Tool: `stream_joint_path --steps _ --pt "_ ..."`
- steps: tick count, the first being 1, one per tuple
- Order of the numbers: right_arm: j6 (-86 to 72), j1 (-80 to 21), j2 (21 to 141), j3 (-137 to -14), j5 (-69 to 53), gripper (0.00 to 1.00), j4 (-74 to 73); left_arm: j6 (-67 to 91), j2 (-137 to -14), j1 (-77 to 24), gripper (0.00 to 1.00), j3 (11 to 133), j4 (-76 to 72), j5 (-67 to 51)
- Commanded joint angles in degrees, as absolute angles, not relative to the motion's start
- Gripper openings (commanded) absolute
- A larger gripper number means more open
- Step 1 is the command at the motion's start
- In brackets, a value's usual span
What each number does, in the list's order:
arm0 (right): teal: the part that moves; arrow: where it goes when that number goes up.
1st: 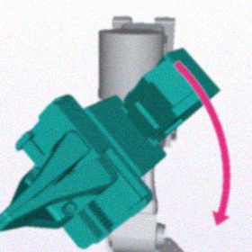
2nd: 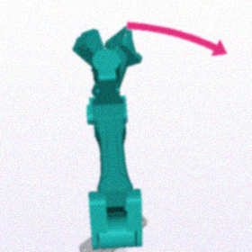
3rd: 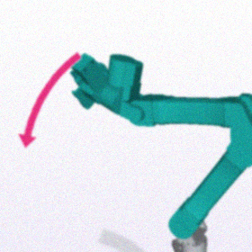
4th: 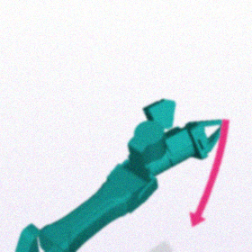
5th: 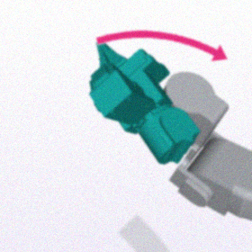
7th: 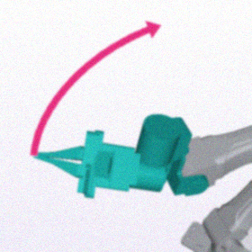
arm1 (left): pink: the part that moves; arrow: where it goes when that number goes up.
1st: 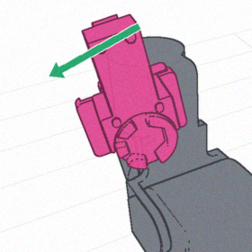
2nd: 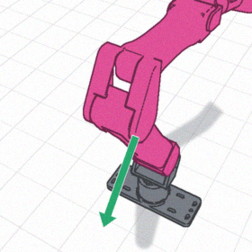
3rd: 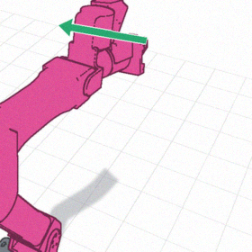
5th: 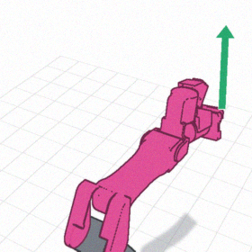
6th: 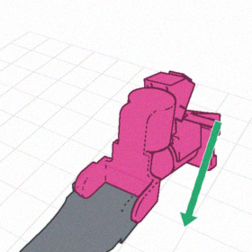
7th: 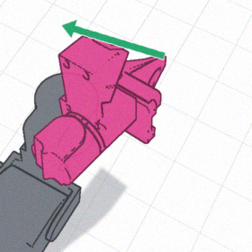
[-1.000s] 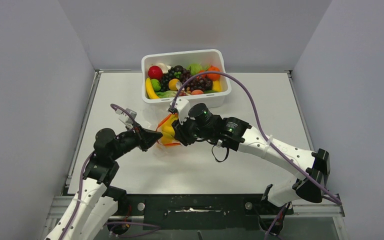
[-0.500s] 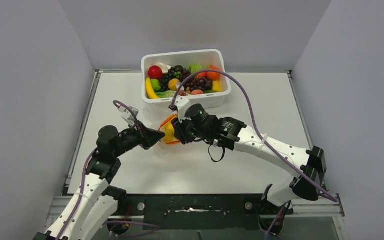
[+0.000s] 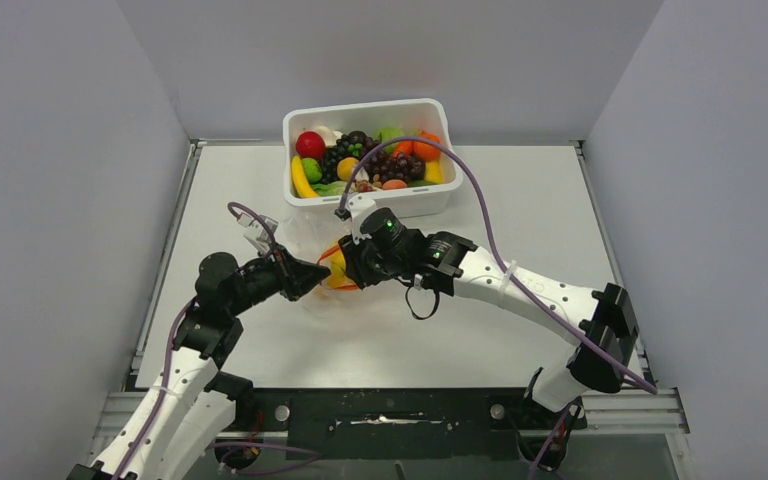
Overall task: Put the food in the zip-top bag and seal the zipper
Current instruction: Place the fake fruit in the zipper food storage bag, then adjust the zipper food storage bag at the center of the board.
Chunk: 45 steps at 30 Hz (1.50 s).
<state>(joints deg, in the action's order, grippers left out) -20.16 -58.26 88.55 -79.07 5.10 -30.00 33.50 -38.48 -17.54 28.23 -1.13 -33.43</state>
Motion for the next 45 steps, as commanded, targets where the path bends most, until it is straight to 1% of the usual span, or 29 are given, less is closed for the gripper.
stream_joint_path --steps 1,6,9,12,15,16,22,27,33,38,45 --pt "-22.0 -56.6 87.9 -82.1 7.3 0.11 -27.7 32.0 -37.5 -17.7 0.0 31.2 -1.9 -33.8" --pt "-22.7 -56.6 88.1 -81.3 5.8 0.12 -26.8 33.5 -38.2 -17.8 0.0 30.5 -4.2 -34.1" --pt "-23.1 -56.6 87.5 -79.2 6.5 0.16 -25.3 34.6 -38.5 -17.8 0.0 30.2 -5.5 -34.2" --pt "-23.4 -56.5 86.2 -76.8 6.5 0.23 -23.7 35.4 -38.7 -17.8 0.0 30.0 -6.4 -34.3" --pt "-23.7 -56.2 83.9 -74.8 6.4 0.38 -21.6 35.9 -39.1 -17.8 0.0 29.5 -7.7 -33.8" --pt "-23.9 -56.0 83.1 -74.3 6.4 0.41 -21.0 35.9 -39.3 -17.8 0.0 29.4 -7.9 -33.6" --pt "-25.2 -55.4 78.2 -72.7 5.7 0.54 -20.5 35.6 -40.5 -17.8 0.0 31.0 -6.5 -33.4" --pt "-26.9 -54.7 73.0 -70.8 4.3 0.57 -19.7 35.7 -40.1 -17.8 0.0 31.0 -6.8 -32.6" --pt "-32.4 -51.9 67.9 -64.0 5.9 0.57 -19.0 37.7 -39.2 -17.9 0.0 31.1 -7.4 -33.3" --pt "-34.5 -51.3 64.6 -55.2 3.1 0.59 -13.2 38.6 -37.7 -17.9 0.0 31.9 -6.5 -33.1" --pt "-46.5 -50.3 64.9 -49.0 3.0 0.57 -5.3 40.1 -36.7 -17.9 0.0 32.3 -6.5 -32.6"
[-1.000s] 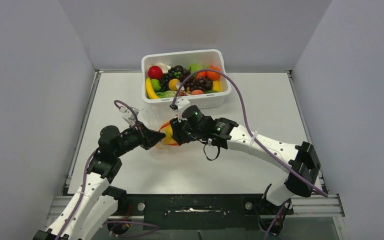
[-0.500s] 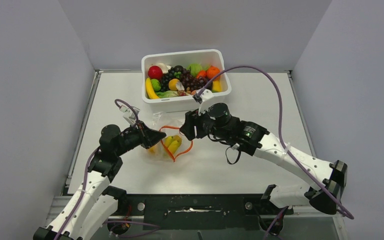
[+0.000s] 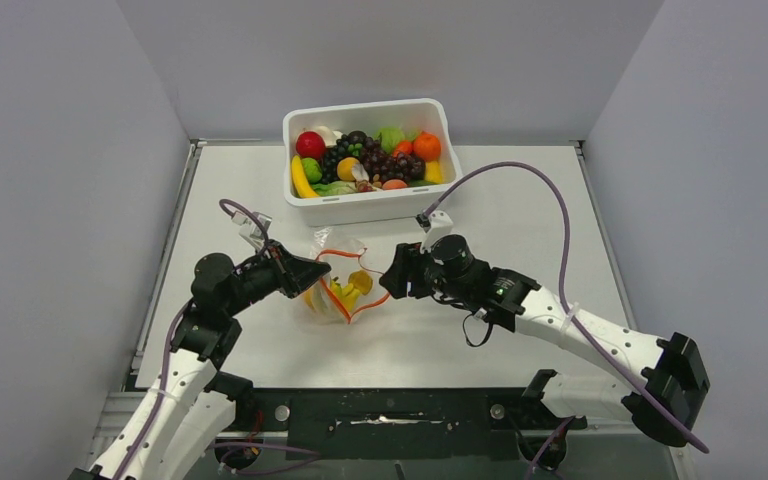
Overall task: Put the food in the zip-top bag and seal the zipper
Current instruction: Adjust the zipper food storage bag at the center of the board.
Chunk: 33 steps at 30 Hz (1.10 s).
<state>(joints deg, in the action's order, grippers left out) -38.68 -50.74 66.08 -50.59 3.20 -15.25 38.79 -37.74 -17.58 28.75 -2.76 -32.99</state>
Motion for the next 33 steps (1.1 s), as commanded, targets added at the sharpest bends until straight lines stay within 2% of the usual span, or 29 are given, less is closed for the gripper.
stream_joint_path --steps 1,19,22,23,25,27,33 --pt "-46.7 -50.3 65.0 -48.4 2.8 0.57 -4.3 40.2 -36.7 -17.9 0.0 32.3 -6.5 -32.5" --pt "-46.7 -49.4 70.1 -46.9 4.2 0.56 -5.1 41.4 -35.6 -17.9 0.0 31.5 -7.5 -32.0" --pt "-47.3 -49.4 70.2 -46.4 3.3 0.46 -4.1 41.2 -35.6 -17.8 0.0 31.5 -7.3 -32.1" --pt "-47.3 -49.5 70.1 -46.6 3.1 0.39 -4.0 41.1 -35.6 -17.9 0.0 31.5 -7.2 -32.1" --pt "-46.9 -49.4 69.5 -47.0 2.3 0.16 -3.1 40.7 -35.5 -17.9 0.0 31.4 -7.1 -32.1" --pt "-45.8 -49.4 68.3 -47.8 1.2 0.01 -1.7 40.4 -35.5 -17.9 0.0 31.2 -7.8 -32.1" --pt "-45.3 -49.6 66.2 -50.3 -1.8 0.0 6.6 40.2 -37.1 -17.9 0.0 30.3 -10.1 -33.6"
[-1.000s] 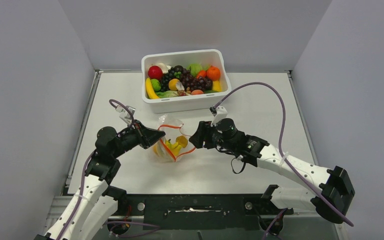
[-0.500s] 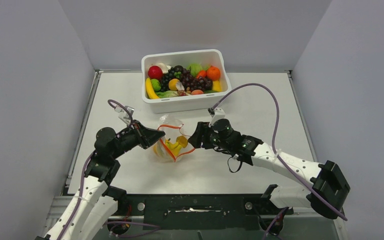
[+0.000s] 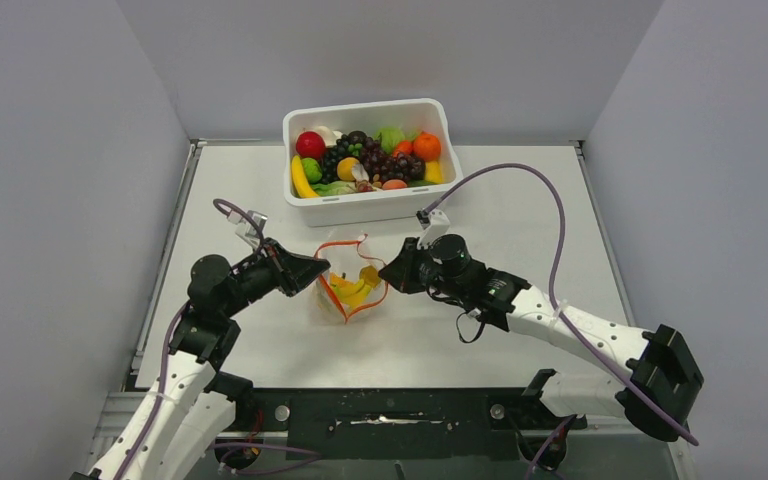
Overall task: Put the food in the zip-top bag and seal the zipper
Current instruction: Adjust the zipper food storage bag at the center of the board.
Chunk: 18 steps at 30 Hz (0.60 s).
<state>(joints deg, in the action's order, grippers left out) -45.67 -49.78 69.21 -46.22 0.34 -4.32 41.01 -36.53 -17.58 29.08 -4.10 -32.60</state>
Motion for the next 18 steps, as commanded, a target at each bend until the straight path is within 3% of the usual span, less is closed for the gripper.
stream_joint_path --steps 1,10,18 --pt "-45.7 -49.7 66.5 -51.0 -1.3 0.0 6.1 39.8 -37.4 -17.9 0.0 30.4 -9.4 -33.7" --pt "-46.2 -48.5 66.6 -51.8 0.9 0.0 6.3 23.0 -39.6 -17.9 0.0 38.7 13.9 -27.3" --pt "-45.8 -47.5 62.7 -52.5 4.0 0.0 5.8 20.7 -41.1 -18.0 0.0 46.0 24.2 -18.7"
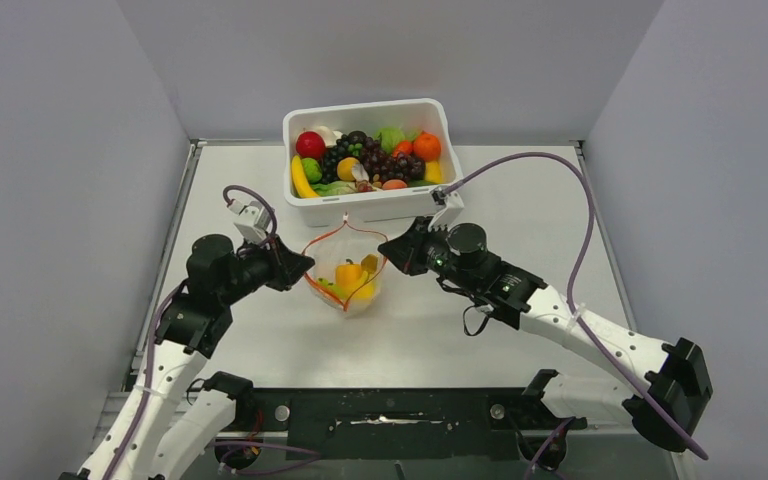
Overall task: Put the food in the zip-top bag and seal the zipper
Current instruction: Adjust the zipper food storage bag at the center of the board.
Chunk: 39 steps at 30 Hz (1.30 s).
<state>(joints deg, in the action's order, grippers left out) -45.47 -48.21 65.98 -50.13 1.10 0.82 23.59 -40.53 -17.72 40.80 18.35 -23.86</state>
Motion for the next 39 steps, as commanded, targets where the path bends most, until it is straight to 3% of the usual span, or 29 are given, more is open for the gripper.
stream_joint_path --steps 1,8,13,18,24,28,39 --pt "-46.7 -47.5 63.3 -52.7 4.0 0.0 5.1 21.6 -41.5 -17.9 0.0 47.0 24.5 -20.0" --pt "-48.9 -47.8 69.6 -53.8 -2.6 0.0 7.9 39.0 -40.1 -18.0 0.0 45.2 6.7 -37.5" --pt "-45.5 -48.0 68.4 -56.1 -1.0 0.0 5.7 35.5 -40.0 -17.9 0.0 44.8 9.0 -35.1" --pt "-44.5 -45.7 62.5 -55.0 5.9 0.0 1.3 26.0 -40.3 -17.8 0.0 46.4 20.5 -18.4" --pt "-44.4 -47.4 64.9 -55.1 0.3 0.0 5.9 33.3 -44.6 -17.9 0.0 45.0 13.3 -32.3" --pt "-37.7 -51.5 68.1 -61.5 4.7 0.0 -0.3 42.1 -44.5 -18.0 0.0 43.6 1.8 -39.2" --pt "-36.0 -50.7 70.6 -58.0 2.4 0.0 1.7 31.3 -45.3 -18.0 0.0 44.9 11.2 -32.3"
